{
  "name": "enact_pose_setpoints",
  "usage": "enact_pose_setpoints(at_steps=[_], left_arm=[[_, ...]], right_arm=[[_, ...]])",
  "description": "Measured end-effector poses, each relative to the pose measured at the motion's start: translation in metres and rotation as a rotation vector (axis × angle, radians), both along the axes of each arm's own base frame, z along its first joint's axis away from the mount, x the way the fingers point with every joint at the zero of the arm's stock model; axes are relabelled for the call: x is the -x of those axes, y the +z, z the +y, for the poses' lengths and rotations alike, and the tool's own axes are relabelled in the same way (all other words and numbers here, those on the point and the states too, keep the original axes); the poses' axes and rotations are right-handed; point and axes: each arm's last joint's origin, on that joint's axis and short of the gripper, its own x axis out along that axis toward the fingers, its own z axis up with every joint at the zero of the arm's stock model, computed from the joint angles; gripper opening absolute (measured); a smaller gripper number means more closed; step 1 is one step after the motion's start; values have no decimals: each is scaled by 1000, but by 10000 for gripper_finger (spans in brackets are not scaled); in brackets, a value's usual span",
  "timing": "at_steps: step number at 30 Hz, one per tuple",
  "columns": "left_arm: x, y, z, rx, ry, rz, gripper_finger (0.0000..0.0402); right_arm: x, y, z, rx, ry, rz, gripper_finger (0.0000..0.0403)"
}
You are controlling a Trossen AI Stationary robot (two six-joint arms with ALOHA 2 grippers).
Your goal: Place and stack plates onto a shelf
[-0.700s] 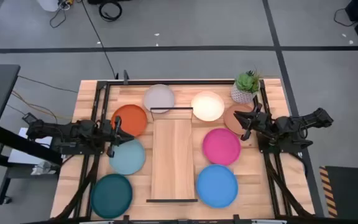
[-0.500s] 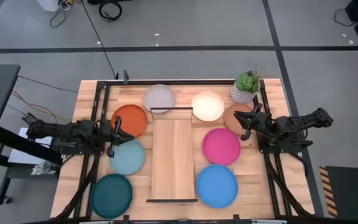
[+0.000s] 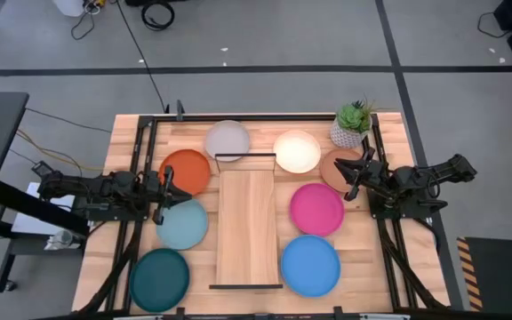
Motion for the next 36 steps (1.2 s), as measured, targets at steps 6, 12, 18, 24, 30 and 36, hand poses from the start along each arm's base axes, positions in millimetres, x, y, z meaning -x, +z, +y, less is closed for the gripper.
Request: enact_pose_setpoints(at_steps=[6, 12, 18, 24, 30, 36], left_arm=[[0, 0, 0, 0, 0, 0, 41], [0, 0, 0, 0, 0, 1, 41], [0, 0, 0, 0, 0, 1, 41], [0, 0, 0, 0, -1, 0, 41], [0, 0, 0, 0, -1, 1, 41], [0, 0, 0, 77, 0, -1, 41]], right_arm=[[0, 0, 0, 0, -1, 0, 62], [0, 0, 0, 0, 0, 0, 62], [0, 0, 0, 0, 0, 0, 62], [0, 0, 0, 0, 0, 0, 62], [0, 0, 0, 0, 0, 0, 62], [0, 0, 0, 0, 0, 0, 62]])
